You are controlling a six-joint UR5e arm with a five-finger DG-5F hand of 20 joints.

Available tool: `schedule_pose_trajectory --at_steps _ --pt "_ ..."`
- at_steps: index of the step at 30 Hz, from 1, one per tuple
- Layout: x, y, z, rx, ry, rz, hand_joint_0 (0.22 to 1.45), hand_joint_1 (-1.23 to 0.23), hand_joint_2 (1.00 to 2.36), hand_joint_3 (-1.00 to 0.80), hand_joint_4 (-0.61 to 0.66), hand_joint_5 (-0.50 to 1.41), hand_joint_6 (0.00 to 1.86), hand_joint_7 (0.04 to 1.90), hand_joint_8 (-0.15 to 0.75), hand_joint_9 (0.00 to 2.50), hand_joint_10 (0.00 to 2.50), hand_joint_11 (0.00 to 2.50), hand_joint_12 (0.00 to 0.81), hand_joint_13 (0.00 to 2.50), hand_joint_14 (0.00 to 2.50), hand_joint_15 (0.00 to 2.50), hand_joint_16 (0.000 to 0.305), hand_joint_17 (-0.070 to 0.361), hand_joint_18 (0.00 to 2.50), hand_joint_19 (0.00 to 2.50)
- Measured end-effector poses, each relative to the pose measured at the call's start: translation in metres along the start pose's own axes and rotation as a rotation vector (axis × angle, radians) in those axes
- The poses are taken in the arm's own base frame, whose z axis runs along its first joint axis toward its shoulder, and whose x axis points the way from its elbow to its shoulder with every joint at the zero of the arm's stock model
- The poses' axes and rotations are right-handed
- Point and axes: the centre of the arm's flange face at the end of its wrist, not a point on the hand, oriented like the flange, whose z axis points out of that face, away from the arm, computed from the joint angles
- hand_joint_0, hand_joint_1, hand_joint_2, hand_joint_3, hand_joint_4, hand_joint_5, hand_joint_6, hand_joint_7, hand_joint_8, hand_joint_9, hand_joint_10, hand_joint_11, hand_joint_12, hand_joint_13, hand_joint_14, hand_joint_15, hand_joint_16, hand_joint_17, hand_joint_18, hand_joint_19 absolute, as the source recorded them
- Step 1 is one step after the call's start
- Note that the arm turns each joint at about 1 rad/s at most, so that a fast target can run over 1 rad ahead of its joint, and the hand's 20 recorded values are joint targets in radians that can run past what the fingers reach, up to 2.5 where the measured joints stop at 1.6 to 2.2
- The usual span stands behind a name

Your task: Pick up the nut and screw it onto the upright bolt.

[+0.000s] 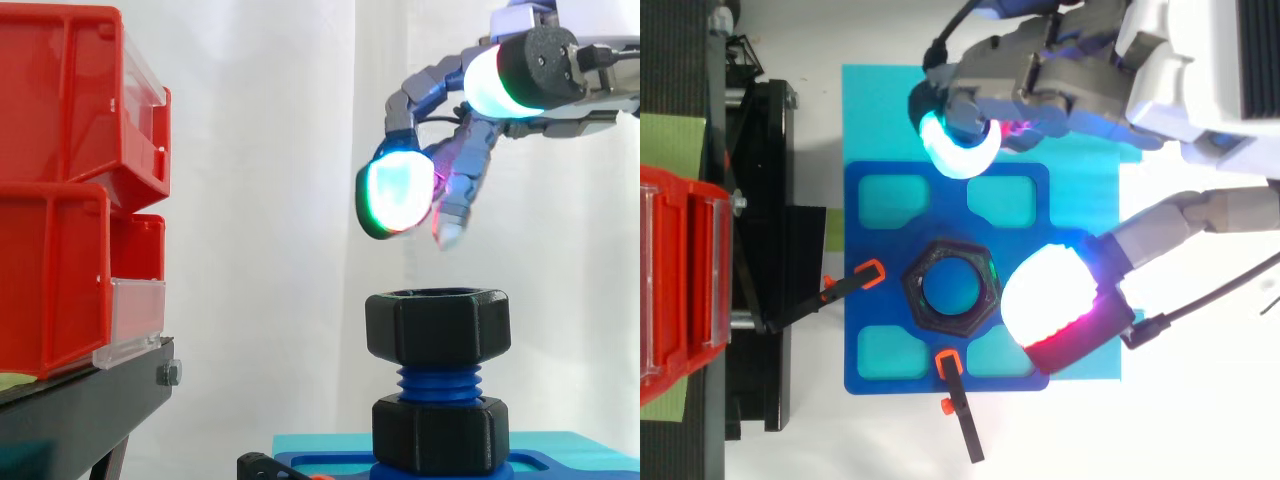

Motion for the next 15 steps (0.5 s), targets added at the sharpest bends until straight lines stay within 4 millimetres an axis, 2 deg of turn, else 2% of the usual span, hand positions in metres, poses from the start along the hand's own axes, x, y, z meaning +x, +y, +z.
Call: schedule_pose_trajectory --at_steps 2,7,12,15 --pt "0.001 0.003 0.002 -0.006 -0.004 -0.004 0.48 -0.22 1.0 -0.5 0.23 -0.13 0.5 0.74 0.277 0.84 0.0 0.0 0.318 0.55 0.0 0.0 0.042 0.095 0.4 0.0" --pt "0.011 0.01 0.009 -0.02 -0.014 -0.003 0.46 -0.14 1.0 -0.5 0.17 -0.18 0.5 0.61 0.237 0.52 0.0 0.0 0.346 0.24 0.0 0.0 0.046 0.104 0.02 0.0" --pt "0.021 0.021 0.014 -0.036 -0.029 0.008 0.45 0.0 1.0 -0.5 0.14 -0.2 0.5 0.58 0.211 0.28 0.0 0.0 0.358 0.0 0.0 0.0 0.052 0.116 0.0 0.0" --pt "0.026 0.026 0.015 -0.039 -0.036 0.013 0.45 0.06 1.0 -0.5 0.11 -0.21 0.5 0.58 0.191 0.17 0.0 0.0 0.361 0.0 0.0 0.0 0.053 0.12 0.0 0.0"
